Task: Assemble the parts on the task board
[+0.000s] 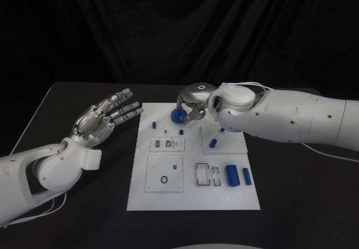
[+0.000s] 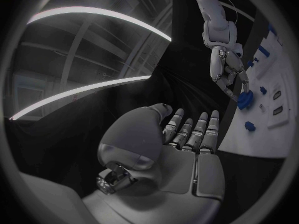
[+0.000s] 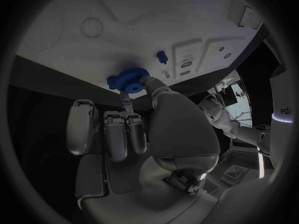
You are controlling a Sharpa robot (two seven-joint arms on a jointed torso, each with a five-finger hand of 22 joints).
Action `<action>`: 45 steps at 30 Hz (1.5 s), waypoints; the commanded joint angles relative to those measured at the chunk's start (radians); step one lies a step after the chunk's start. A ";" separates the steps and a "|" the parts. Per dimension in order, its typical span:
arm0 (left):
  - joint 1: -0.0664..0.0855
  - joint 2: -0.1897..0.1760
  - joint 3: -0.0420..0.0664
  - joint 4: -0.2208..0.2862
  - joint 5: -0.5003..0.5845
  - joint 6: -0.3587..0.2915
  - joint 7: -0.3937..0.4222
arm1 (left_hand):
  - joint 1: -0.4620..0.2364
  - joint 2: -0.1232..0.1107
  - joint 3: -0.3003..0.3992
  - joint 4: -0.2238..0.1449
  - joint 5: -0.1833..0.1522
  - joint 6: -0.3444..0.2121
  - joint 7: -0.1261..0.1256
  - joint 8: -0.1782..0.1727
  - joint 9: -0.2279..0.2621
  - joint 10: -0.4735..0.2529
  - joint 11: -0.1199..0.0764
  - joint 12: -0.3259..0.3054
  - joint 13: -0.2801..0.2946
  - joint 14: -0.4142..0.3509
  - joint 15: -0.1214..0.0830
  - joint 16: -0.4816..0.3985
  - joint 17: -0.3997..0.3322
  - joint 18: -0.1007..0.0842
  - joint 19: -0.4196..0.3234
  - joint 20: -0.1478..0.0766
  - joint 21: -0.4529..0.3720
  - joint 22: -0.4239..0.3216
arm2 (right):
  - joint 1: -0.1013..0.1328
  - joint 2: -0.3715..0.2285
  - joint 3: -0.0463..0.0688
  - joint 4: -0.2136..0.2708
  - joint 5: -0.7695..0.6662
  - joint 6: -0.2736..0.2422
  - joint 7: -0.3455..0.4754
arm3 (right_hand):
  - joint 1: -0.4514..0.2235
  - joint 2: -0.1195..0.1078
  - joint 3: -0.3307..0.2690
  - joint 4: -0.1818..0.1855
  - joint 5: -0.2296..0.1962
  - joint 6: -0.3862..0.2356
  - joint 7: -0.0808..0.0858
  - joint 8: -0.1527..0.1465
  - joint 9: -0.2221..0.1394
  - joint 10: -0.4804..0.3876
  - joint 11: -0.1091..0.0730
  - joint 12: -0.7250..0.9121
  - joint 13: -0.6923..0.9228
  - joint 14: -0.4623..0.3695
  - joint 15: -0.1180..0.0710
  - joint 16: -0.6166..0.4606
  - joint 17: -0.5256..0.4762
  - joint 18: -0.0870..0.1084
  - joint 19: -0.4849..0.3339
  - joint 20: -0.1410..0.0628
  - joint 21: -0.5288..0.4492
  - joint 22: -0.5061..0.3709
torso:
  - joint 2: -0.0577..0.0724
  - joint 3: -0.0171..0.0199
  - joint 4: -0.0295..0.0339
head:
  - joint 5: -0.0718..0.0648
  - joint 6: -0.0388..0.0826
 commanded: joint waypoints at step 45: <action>-0.003 -0.008 0.001 -0.003 0.011 0.017 0.023 | -0.012 -0.002 0.013 -0.002 0.003 -0.001 0.005 0.005 0.002 0.005 0.015 0.010 0.002 0.009 0.003 0.011 0.001 -0.017 0.008 -0.003 0.007 0.000 | 0.026 -0.068 0.004 0.055 0.020 0.002 -0.004 | -0.028 0.046 -0.028 0.008 -0.288 -0.298 -0.044 -0.109 0.008 0.104 0.009 0.003 0.263 0.100 0.009 0.000 0.258 0.004 -0.050 0.010 -0.099 0.165 | -0.002 0.0015 -0.0025 | -0.002 -0.007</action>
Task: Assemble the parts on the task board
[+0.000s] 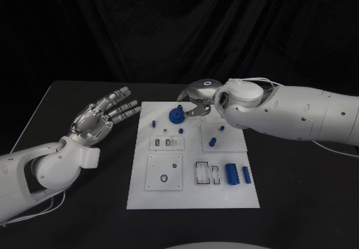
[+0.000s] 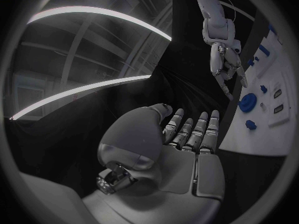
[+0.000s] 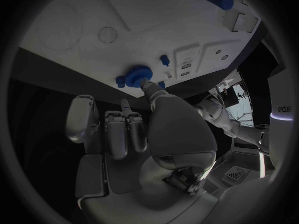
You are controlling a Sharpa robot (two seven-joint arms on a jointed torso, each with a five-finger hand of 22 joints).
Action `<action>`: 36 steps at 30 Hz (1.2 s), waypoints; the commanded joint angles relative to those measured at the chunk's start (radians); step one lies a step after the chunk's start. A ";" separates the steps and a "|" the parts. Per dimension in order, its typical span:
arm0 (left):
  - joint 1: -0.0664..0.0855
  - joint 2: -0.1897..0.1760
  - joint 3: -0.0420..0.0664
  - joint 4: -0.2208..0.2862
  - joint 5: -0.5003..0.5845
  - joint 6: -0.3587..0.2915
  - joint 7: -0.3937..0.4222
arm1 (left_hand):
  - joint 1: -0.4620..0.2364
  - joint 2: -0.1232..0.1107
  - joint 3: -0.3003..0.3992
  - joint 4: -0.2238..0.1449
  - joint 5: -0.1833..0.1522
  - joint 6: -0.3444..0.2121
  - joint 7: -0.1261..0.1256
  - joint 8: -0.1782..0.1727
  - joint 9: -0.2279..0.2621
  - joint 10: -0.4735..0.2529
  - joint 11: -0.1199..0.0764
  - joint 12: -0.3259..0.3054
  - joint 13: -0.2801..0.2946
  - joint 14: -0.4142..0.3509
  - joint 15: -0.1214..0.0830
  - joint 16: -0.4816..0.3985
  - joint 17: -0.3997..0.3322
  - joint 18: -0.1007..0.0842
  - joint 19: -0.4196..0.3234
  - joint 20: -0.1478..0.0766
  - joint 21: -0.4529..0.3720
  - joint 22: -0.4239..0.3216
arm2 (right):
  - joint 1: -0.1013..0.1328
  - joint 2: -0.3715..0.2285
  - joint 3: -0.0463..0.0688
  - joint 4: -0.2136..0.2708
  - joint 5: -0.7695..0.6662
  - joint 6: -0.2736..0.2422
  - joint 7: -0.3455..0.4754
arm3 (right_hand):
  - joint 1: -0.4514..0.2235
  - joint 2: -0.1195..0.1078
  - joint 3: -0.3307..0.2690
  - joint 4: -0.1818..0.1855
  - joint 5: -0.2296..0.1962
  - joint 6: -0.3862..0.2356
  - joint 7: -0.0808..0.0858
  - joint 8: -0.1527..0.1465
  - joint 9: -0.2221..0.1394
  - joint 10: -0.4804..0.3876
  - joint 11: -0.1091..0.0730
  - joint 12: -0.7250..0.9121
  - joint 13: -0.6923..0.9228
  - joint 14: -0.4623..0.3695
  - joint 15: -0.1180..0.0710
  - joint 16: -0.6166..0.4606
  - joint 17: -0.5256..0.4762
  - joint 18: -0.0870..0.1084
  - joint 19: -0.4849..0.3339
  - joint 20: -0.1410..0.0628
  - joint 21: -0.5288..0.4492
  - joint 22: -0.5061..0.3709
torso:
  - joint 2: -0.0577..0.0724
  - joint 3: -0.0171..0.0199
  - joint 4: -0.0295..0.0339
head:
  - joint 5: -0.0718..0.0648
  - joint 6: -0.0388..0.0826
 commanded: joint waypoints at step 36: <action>-0.004 0.010 0.001 -0.013 0.004 0.023 0.017 | -0.015 0.000 0.011 -0.002 0.004 0.004 0.008 0.007 0.003 0.003 0.012 0.012 0.002 0.005 -0.001 0.008 0.002 -0.017 0.005 0.001 0.007 -0.001 | -0.042 0.003 0.000 -0.018 0.051 0.091 0.026 | 0.004 0.022 -0.005 -0.001 -0.001 0.086 -0.003 0.016 0.006 0.102 -0.004 0.003 0.263 0.104 -0.003 0.001 0.260 0.004 0.003 0.004 0.002 0.166 | -0.001 -0.0011 -0.0038 | -0.003 -0.001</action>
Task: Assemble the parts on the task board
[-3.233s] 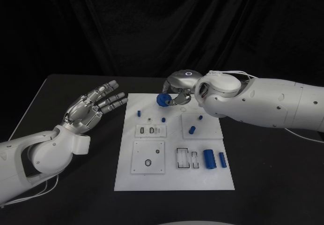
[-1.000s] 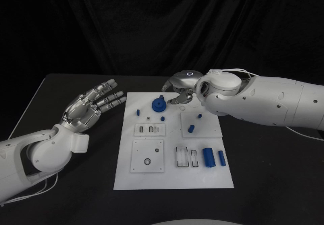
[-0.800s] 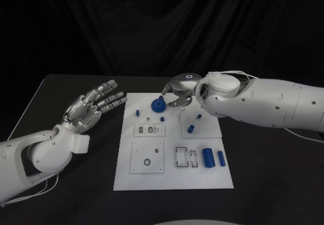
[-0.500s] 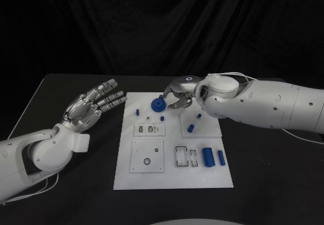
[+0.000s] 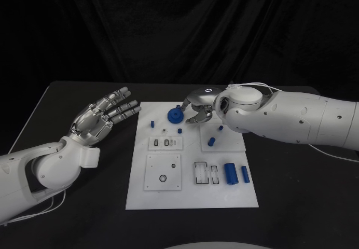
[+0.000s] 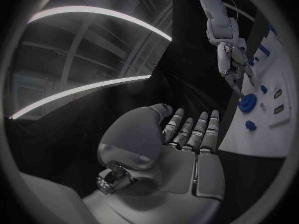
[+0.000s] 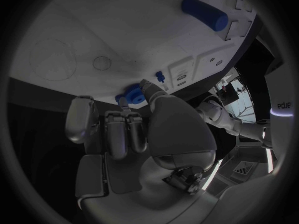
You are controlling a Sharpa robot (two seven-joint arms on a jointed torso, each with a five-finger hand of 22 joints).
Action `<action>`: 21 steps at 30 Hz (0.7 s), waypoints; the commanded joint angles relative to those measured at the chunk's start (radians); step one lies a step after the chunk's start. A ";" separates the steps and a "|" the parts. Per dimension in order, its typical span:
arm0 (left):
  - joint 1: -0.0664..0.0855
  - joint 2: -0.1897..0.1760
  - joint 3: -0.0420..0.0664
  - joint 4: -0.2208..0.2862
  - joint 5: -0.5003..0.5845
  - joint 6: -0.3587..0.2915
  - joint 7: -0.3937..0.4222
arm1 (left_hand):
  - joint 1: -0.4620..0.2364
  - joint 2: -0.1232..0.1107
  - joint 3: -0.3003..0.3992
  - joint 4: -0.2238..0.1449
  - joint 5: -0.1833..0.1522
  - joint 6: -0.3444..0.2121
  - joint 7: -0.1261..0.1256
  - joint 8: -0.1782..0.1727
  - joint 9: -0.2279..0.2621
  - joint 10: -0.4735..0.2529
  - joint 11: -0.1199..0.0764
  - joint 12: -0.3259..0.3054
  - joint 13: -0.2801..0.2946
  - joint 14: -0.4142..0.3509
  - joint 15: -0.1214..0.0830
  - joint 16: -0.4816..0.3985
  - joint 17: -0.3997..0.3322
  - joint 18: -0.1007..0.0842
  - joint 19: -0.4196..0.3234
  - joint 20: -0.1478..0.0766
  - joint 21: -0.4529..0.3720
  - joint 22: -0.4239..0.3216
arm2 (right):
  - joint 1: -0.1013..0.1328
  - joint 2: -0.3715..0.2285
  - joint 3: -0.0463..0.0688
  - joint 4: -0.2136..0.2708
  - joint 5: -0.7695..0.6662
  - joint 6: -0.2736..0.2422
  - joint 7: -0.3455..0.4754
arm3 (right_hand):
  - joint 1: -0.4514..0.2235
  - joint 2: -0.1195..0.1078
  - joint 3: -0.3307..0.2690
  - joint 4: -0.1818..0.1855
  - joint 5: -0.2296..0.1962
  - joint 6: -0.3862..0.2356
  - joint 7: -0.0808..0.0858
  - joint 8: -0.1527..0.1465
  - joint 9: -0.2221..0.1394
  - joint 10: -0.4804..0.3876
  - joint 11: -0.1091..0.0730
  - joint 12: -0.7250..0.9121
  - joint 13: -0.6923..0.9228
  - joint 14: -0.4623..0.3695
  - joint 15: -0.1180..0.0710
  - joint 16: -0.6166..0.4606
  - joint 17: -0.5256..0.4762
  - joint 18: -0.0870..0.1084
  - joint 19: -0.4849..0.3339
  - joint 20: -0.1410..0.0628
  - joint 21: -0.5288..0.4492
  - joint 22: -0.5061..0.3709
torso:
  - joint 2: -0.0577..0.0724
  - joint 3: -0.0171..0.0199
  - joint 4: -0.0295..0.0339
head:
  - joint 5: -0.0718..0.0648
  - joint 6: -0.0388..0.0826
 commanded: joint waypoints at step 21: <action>-0.001 -0.004 0.001 0.001 0.003 0.015 0.013 | -0.009 -0.002 0.008 -0.002 0.004 0.006 0.008 0.004 0.001 -0.001 0.008 0.007 0.002 0.005 -0.001 0.006 0.001 -0.017 0.006 0.001 0.008 0.000 | -0.008 -0.002 -0.001 0.012 0.019 0.021 0.008 | 0.007 0.019 -0.005 0.001 0.003 0.105 0.011 0.027 -0.006 0.102 0.003 0.003 0.264 0.098 0.002 -0.005 0.247 0.006 -0.006 0.003 -0.017 0.163 | 0.000 0.0000 -0.0007 | 0.000 -0.003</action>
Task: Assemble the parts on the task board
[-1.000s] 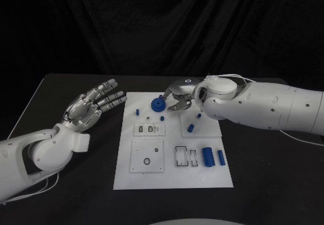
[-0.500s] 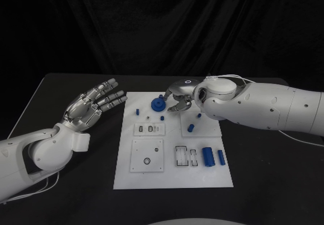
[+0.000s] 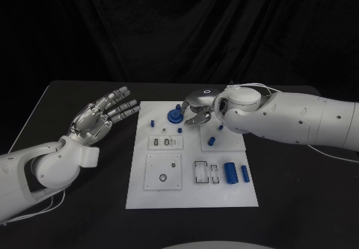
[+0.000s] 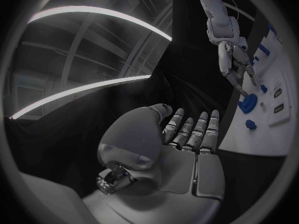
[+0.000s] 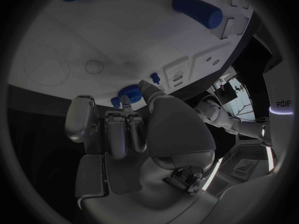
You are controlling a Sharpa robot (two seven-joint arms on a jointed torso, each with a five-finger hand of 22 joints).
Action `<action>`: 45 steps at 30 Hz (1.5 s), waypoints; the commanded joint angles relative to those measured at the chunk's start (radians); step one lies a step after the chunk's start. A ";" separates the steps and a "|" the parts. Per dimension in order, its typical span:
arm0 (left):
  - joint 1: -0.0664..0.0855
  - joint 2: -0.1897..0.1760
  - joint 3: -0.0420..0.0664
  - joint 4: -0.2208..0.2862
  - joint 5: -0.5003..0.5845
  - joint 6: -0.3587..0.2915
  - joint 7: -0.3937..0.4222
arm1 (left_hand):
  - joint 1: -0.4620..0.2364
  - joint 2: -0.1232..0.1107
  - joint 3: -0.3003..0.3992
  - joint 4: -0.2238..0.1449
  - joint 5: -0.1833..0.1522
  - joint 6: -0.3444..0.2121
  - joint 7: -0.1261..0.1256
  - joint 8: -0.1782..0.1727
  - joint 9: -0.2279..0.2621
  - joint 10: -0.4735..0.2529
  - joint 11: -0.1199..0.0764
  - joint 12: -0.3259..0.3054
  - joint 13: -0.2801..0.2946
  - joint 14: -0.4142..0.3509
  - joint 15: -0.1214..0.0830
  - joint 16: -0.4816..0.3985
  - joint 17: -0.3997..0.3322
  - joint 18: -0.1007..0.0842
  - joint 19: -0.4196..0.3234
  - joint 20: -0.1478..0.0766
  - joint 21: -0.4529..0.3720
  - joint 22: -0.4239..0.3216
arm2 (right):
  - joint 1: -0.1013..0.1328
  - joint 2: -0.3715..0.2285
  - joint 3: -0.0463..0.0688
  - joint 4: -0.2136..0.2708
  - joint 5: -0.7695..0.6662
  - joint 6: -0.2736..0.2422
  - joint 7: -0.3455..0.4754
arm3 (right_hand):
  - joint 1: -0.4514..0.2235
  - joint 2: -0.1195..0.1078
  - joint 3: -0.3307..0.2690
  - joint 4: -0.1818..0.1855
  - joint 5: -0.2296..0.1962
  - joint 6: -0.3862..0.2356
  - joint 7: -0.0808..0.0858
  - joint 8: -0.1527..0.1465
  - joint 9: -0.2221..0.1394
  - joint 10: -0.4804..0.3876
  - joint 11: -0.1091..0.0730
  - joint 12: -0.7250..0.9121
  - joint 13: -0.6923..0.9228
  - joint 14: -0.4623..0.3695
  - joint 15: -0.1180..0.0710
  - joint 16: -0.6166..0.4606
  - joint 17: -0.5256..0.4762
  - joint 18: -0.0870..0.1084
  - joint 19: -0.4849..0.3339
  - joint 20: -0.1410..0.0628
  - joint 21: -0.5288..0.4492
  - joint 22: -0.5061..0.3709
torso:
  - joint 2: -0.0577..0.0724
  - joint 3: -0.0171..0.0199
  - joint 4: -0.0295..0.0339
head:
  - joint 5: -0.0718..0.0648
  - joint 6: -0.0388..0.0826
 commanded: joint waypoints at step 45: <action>-0.002 -0.004 0.001 0.005 0.002 0.011 0.004 | -0.013 -0.005 0.010 -0.002 0.005 0.008 0.005 0.007 0.003 0.004 0.013 0.009 0.002 0.007 -0.001 0.009 0.002 -0.017 0.006 0.001 0.003 -0.001 | 0.034 -0.438 -0.007 0.189 0.037 -0.150 -0.082 | 0.010 -0.026 -0.040 0.030 -0.078 0.004 -0.010 -0.033 -0.025 0.102 -0.008 0.003 0.263 0.094 -0.007 -0.012 0.235 -0.003 0.020 -0.003 0.032 0.175 | 0.000 0.0018 -0.0027 | -0.011 0.001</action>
